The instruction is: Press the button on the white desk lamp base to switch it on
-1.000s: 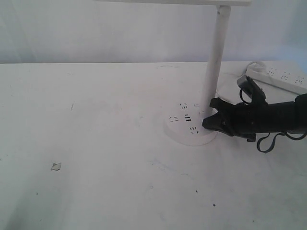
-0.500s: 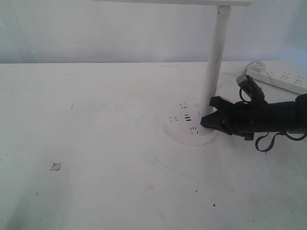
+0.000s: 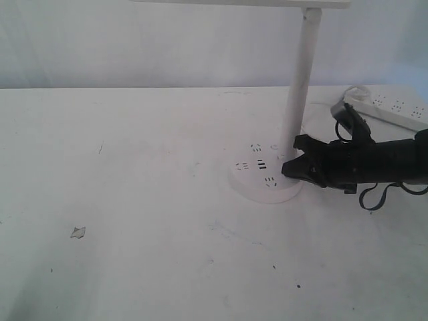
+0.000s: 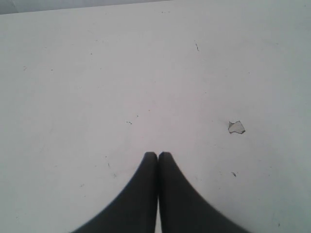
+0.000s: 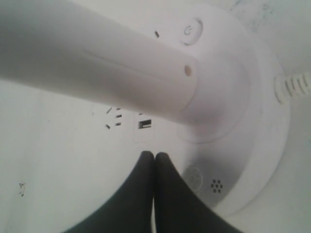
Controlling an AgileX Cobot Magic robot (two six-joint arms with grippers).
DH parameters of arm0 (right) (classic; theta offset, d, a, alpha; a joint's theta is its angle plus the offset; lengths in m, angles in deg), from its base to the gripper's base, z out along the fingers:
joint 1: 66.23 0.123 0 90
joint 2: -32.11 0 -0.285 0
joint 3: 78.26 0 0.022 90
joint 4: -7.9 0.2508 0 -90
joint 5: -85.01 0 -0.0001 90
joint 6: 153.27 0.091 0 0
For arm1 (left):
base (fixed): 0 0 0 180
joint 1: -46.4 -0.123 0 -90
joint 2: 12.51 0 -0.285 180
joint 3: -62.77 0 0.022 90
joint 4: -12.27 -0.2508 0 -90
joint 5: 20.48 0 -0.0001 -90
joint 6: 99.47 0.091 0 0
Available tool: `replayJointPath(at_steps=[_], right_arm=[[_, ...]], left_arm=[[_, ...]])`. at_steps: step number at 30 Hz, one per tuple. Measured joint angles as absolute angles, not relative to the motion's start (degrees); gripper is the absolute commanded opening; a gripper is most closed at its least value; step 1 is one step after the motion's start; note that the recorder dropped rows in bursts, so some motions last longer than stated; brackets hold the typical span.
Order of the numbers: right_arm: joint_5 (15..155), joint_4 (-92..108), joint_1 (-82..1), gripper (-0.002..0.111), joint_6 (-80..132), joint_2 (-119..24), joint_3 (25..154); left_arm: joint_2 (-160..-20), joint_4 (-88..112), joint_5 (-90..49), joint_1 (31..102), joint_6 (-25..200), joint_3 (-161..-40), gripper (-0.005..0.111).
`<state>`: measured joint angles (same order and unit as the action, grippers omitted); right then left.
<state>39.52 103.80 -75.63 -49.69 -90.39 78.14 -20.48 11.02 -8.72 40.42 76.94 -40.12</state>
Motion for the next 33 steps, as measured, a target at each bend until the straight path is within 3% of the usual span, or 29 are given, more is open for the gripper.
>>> replayJointPath(at_steps=[33], right_arm=[[41.26, 102.76, -75.90, 0.000, -49.69, -91.39, 78.41]], left_arm=[[-20.48, 11.02, -8.72, 40.42, 76.94, -40.12, 0.000]])
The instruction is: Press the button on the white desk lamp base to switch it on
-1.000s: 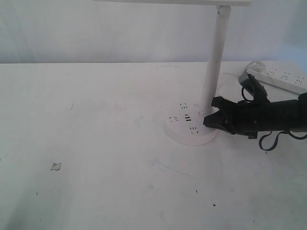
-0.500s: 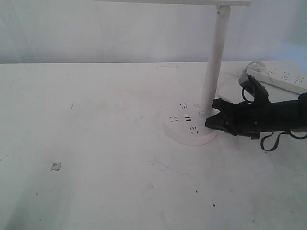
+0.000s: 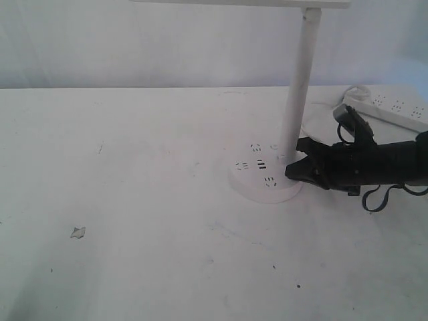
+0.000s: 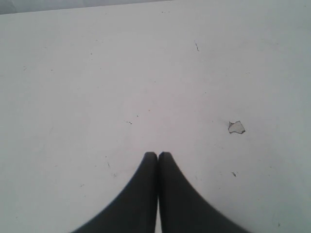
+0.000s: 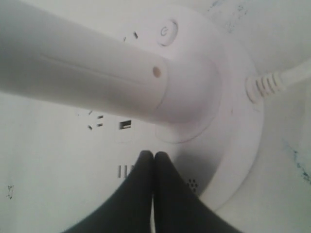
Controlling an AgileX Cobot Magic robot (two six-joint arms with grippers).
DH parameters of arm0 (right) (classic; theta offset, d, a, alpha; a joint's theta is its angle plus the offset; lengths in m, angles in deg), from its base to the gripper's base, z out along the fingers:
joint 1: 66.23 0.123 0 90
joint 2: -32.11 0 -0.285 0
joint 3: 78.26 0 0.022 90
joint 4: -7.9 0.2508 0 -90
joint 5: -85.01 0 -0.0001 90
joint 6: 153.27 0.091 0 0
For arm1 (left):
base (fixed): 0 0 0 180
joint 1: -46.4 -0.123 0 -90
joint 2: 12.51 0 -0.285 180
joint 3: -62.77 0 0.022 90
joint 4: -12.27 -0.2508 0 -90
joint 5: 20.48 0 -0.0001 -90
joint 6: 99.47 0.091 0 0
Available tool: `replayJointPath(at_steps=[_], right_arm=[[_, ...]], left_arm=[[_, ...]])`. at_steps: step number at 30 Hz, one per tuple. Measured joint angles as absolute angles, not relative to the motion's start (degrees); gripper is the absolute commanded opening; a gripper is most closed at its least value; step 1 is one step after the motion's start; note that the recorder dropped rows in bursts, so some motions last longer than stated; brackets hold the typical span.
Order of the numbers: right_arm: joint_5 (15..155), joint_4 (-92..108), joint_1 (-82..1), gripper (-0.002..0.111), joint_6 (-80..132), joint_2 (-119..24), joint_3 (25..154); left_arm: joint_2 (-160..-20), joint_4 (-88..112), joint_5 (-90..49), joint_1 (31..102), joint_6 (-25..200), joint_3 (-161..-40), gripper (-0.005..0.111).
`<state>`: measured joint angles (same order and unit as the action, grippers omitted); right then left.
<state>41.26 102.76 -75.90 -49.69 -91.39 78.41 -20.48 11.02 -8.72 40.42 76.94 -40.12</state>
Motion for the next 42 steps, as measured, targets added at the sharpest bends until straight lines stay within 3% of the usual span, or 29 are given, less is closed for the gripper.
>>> replayJointPath(at_steps=[42], right_arm=[[43.89, 98.67, -75.90, 0.000, -48.82, -89.34, 78.86]], left_arm=[[-20.48, 11.02, -8.72, 40.42, 76.94, -40.12, 0.000]])
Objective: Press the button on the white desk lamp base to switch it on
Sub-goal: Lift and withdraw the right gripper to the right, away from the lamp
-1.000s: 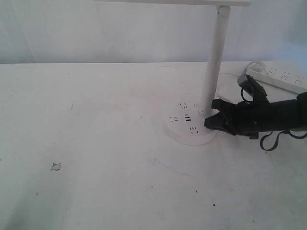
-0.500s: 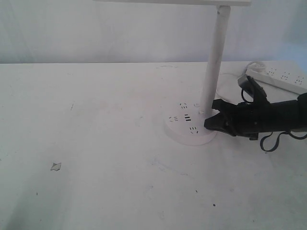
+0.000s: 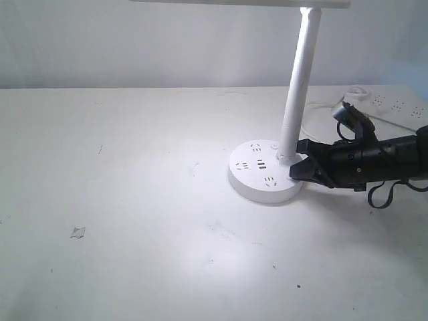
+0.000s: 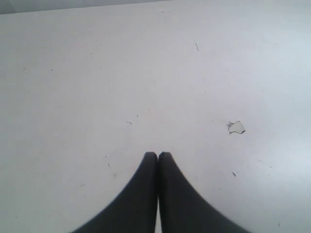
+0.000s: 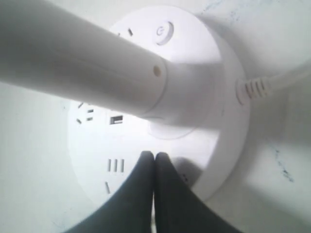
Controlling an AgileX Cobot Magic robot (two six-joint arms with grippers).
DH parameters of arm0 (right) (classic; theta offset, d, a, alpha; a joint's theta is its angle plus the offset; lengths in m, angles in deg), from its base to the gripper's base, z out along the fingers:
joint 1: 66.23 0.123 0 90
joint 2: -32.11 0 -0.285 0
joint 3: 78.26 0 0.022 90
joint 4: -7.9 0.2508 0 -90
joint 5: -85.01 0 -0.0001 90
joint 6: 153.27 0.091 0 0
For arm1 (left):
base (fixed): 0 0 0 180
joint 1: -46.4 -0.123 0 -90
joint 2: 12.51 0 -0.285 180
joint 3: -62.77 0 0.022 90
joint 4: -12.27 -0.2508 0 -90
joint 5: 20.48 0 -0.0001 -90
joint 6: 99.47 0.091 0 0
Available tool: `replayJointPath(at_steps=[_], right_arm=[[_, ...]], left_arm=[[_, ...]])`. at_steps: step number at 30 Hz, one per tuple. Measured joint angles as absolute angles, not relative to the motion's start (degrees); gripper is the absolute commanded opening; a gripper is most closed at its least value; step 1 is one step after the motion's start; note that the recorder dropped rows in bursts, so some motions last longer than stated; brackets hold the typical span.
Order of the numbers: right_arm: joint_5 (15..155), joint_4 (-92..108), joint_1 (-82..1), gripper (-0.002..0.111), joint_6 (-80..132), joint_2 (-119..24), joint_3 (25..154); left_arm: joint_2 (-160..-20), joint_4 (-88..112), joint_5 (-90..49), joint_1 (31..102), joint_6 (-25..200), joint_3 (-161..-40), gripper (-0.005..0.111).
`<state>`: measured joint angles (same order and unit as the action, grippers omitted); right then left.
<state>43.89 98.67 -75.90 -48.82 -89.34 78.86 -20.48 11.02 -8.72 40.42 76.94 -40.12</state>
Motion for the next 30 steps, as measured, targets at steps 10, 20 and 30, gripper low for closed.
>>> replayJointPath(at_steps=[10, 20, 30], right_arm=[[41.31, 99.01, -75.99, 0.000, -49.21, -87.54, 78.75], [44.00, 88.22, -76.39, 0.000, -40.73, -74.21, 77.17], [46.85, 78.63, -76.39, 0.000, -32.23, -43.42, 60.92]], left_arm=[[-20.48, 11.02, -8.72, 40.42, 76.94, -40.12, 0.000], [-20.48, 11.02, -8.72, 40.42, 76.94, -40.12, 0.000], [-20.48, 11.02, -8.72, 40.42, 76.94, -40.12, 0.000]])
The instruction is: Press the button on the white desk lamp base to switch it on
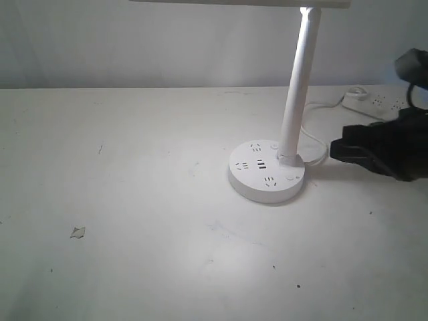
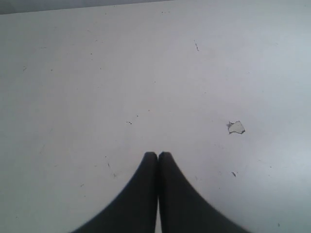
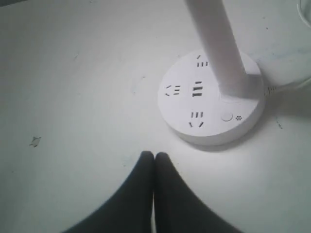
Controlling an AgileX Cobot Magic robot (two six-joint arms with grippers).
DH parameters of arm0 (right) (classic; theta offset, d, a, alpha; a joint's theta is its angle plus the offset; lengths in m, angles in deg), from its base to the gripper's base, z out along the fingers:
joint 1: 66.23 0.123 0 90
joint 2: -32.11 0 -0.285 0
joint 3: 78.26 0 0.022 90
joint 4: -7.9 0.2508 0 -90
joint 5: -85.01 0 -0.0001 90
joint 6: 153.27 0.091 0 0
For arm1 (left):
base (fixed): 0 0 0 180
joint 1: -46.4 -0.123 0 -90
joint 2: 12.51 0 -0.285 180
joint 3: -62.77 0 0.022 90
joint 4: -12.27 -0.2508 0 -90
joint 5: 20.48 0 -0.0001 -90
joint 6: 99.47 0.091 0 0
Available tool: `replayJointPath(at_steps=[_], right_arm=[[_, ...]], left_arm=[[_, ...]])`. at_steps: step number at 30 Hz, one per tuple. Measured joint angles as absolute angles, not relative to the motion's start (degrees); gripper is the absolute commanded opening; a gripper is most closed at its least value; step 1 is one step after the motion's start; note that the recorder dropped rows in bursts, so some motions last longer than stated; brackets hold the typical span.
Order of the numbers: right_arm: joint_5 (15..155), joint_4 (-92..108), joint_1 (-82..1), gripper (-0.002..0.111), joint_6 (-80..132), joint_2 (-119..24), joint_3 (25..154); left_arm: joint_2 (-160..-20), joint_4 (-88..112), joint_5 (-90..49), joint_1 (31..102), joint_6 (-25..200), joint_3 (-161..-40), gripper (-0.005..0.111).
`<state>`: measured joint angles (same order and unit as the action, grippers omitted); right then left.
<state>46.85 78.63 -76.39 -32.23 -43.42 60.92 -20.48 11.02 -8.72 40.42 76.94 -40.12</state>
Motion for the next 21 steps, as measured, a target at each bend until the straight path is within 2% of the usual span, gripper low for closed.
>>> replayJointPath(at_steps=[6, 13, 21], right_arm=[[44.48, 73.08, -76.39, 0.000, -28.77, -21.26, 54.34], [43.98, 71.03, -76.39, 0.000, -28.89, -3.14, 53.50], [59.77, 71.08, -76.39, 0.000, -29.37, 13.91, 53.50]], left_arm=[[-20.48, 11.02, -8.72, 40.42, 76.94, -40.12, 0.000], [-20.48, 11.02, -8.72, 40.42, 76.94, -40.12, 0.000], [-20.48, 11.02, -8.72, 40.42, 76.94, -40.12, 0.000]])
